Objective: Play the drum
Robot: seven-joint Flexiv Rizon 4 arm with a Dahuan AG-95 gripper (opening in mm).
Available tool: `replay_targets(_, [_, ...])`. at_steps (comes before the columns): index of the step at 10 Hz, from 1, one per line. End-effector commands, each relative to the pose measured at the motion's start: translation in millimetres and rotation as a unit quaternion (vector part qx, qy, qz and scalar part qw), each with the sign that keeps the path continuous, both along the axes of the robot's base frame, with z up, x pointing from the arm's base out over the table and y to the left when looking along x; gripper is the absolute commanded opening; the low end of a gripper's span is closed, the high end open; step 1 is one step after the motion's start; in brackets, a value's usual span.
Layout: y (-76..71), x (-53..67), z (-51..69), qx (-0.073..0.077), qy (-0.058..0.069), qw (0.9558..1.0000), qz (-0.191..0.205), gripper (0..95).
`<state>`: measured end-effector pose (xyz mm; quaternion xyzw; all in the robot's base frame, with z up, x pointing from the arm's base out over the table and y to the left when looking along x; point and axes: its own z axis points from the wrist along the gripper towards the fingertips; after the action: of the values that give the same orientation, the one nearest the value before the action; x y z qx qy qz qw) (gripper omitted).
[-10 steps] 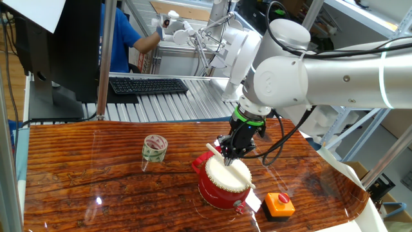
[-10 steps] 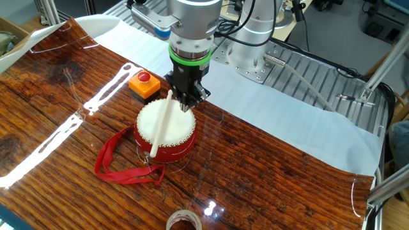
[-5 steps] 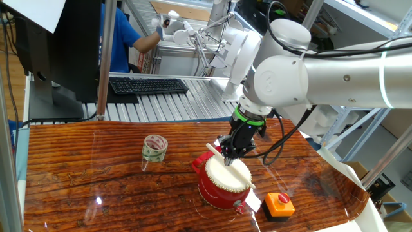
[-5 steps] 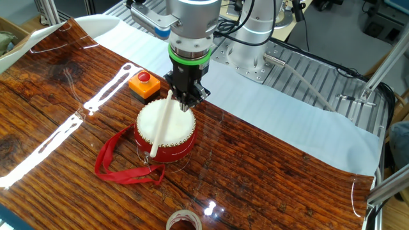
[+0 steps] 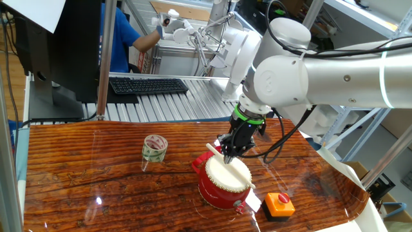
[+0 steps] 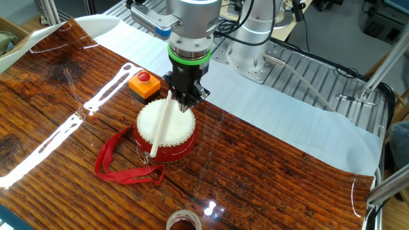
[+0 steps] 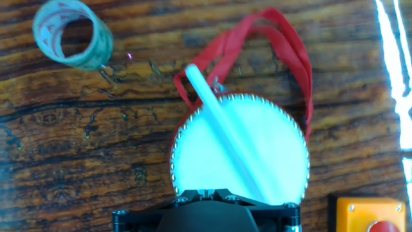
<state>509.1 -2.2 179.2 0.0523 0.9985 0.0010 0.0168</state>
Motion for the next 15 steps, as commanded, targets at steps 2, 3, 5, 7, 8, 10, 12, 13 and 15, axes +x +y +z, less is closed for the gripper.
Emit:
replay_targets(2, [-4.0, 26.8, 8.7, -0.002, -0.003, 0.9989, 0.047, 0.0])
replay_targets(3, [-3.4, 28.4, 7.2, -0.004, -0.009, 0.9983, 0.058, 0.0])
replay_targets(5, [-1.4, 30.9, 2.5, -0.020, -0.019, 0.9945, 0.102, 0.0])
replay_targets(7, [-1.1, 39.0, -0.4, -0.041, -0.026, 0.9893, 0.138, 0.0])
replay_targets(8, [-1.6, 40.7, -0.4, -0.043, -0.026, 0.9886, 0.142, 0.0])
replay_targets(10, [-7.9, 59.8, -0.9, -0.049, -0.025, 0.9850, 0.163, 0.0])
replay_targets(12, [-14.2, 65.7, -7.4, -0.044, -0.025, 0.9851, 0.165, 0.0])
replay_targets(13, [-22.4, 68.7, -16.3, -0.035, -0.026, 0.9855, 0.164, 0.0])
replay_targets(15, [-31.8, 71.9, -27.8, -0.028, -0.020, 0.9876, 0.153, 0.0])
